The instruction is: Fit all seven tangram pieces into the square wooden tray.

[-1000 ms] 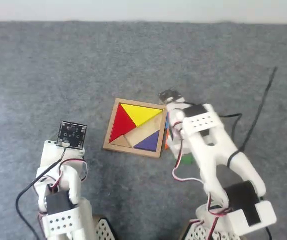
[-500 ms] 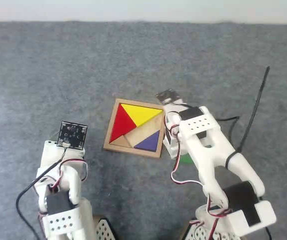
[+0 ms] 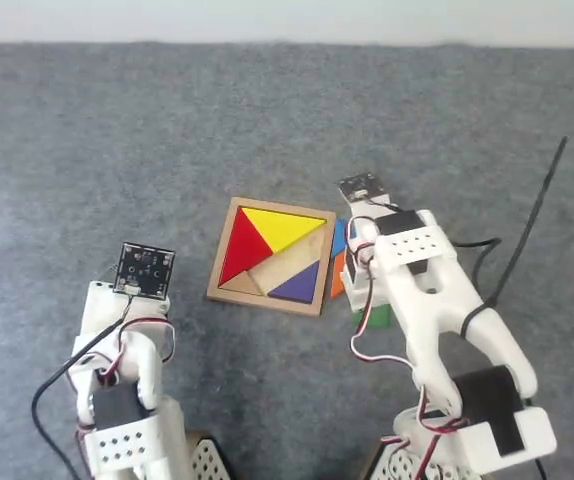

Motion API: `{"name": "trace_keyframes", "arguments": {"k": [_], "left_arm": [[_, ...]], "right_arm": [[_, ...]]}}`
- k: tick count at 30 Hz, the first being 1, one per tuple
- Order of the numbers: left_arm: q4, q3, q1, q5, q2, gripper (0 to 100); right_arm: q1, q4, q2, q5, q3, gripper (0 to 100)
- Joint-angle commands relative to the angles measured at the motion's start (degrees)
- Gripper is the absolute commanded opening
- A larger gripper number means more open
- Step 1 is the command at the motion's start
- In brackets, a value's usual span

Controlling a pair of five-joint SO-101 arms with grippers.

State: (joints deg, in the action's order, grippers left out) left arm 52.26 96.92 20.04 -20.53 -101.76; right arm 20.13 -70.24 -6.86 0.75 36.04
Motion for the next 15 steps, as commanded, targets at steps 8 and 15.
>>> {"name": "trace_keyframes", "arguments": {"k": [8,15], "left_arm": [[-0.6,-1.1,0.0,-0.6,-0.7,6],[-1.7,-0.6,-0.1,-0.6,-0.7,6]], "right_arm": [[2.7,-0.3,-2.3,-8.4,-0.6,18.6],[4.9,6.4,-2.3,-21.3,2.3,19.1]]}}
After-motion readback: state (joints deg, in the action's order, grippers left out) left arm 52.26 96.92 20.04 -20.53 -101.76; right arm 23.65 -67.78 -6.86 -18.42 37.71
